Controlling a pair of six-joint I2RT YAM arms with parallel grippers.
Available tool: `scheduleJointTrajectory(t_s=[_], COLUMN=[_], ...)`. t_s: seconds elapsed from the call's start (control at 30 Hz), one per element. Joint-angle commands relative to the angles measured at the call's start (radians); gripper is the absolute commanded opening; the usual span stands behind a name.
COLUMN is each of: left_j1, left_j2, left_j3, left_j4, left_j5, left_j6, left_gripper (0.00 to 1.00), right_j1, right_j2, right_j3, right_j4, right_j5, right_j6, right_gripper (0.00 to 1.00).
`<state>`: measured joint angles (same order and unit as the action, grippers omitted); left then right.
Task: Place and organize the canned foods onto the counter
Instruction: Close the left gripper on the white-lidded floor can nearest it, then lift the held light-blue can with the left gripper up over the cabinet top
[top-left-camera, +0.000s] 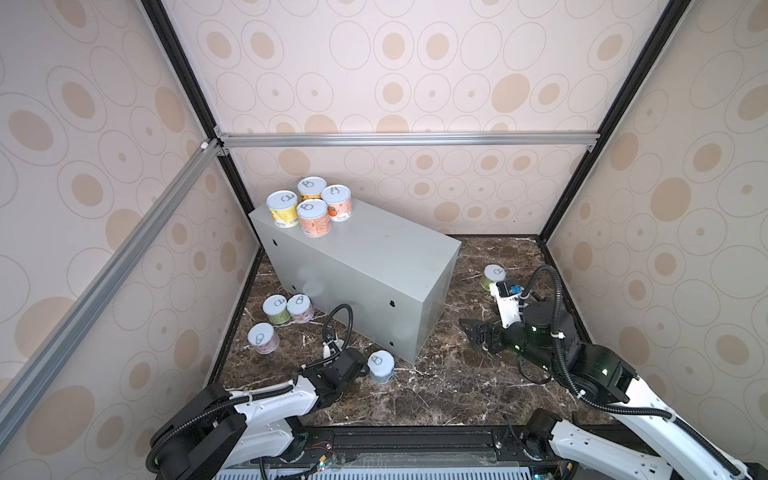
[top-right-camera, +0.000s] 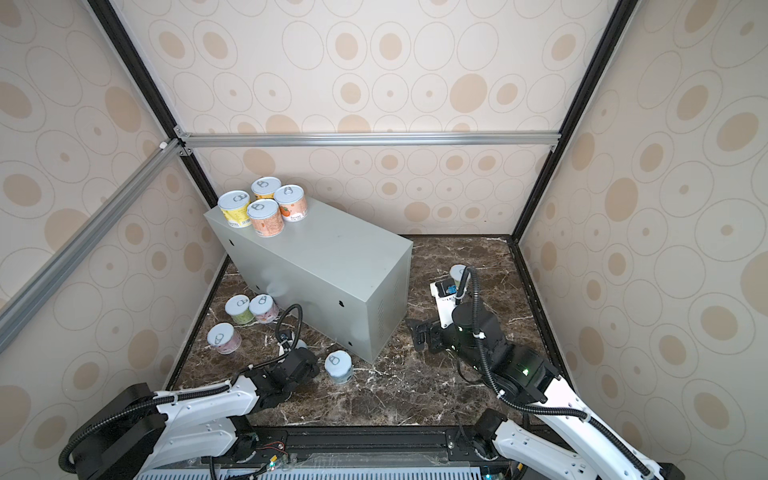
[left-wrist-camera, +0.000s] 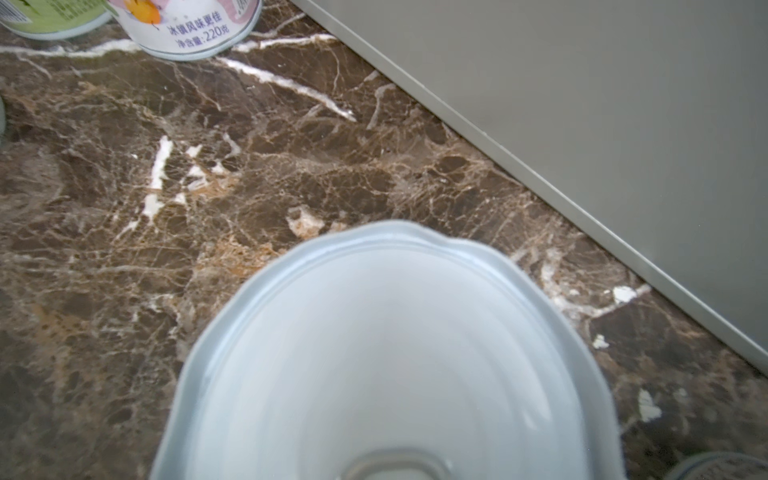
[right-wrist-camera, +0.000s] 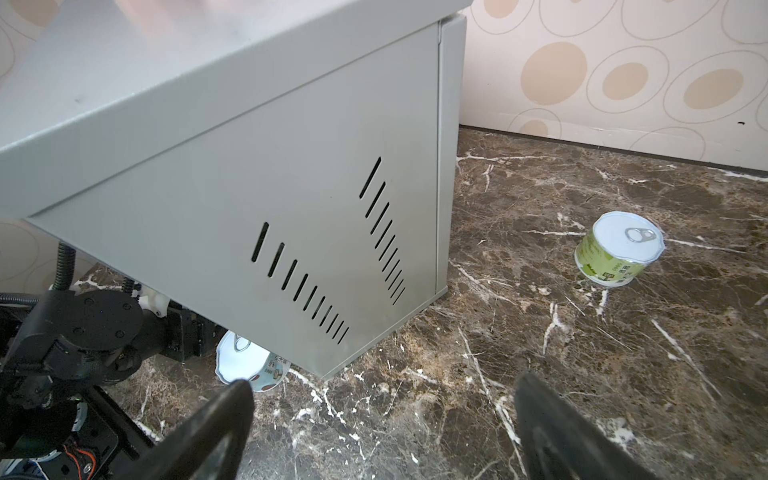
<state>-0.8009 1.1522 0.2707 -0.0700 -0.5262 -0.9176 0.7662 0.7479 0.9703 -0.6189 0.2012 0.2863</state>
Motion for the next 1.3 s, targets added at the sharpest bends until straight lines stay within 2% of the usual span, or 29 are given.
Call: scheduleJointTrajectory(t_s=[0.0,0.3,0.73,1.27], left_j1=[-0.009,-0.009,-0.009,-0.008], left_j2=[0.000,-0.114,-0.329,-0.414], left_j3=[0.045,0.116,0.301,0.575], left_j4=[-0.044,-0.171,-0.417,-0.650], left_j5=[-0.011,0.020,0.028,0.070], left_j6=[-0.020,0.007,0.082,0.277], left_gripper=[0.63,0.61,0.60,0.61], right_j1=[-0.006,-0.005,-0.005,-0.006], right_j2=[-0.006,-0.020,-0.050,-0.062], right_j3=[0.007,-0.005,0.007,0.003], right_j4=[-0.018,-0.024,-0.073,-0.117], right_j5=[-0.002,-0.016,-0.029,-0.063], right_j6=[-0.005,0.023,0.045,0.085], right_gripper=[1.00,1.00,1.00,1.00])
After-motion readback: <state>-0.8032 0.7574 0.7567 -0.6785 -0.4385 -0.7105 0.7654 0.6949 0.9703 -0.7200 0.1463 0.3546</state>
